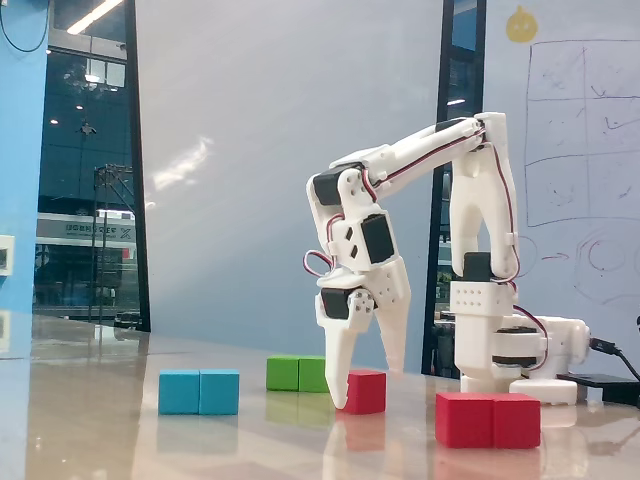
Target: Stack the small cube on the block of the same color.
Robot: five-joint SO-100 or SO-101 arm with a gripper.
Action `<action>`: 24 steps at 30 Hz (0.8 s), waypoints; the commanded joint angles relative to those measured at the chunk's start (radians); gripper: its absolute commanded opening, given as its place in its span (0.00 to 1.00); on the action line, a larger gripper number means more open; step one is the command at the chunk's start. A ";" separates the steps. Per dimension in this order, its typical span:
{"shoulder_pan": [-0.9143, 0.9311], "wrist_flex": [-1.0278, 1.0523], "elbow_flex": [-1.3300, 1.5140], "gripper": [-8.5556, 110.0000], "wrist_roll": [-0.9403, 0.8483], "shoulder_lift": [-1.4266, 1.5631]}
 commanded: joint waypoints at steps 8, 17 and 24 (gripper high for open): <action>0.008 -0.006 -0.008 0.21 -0.006 0.014; 0.008 -0.006 -0.017 0.13 0.008 0.029; 0.006 -0.003 -0.018 0.14 -0.003 0.032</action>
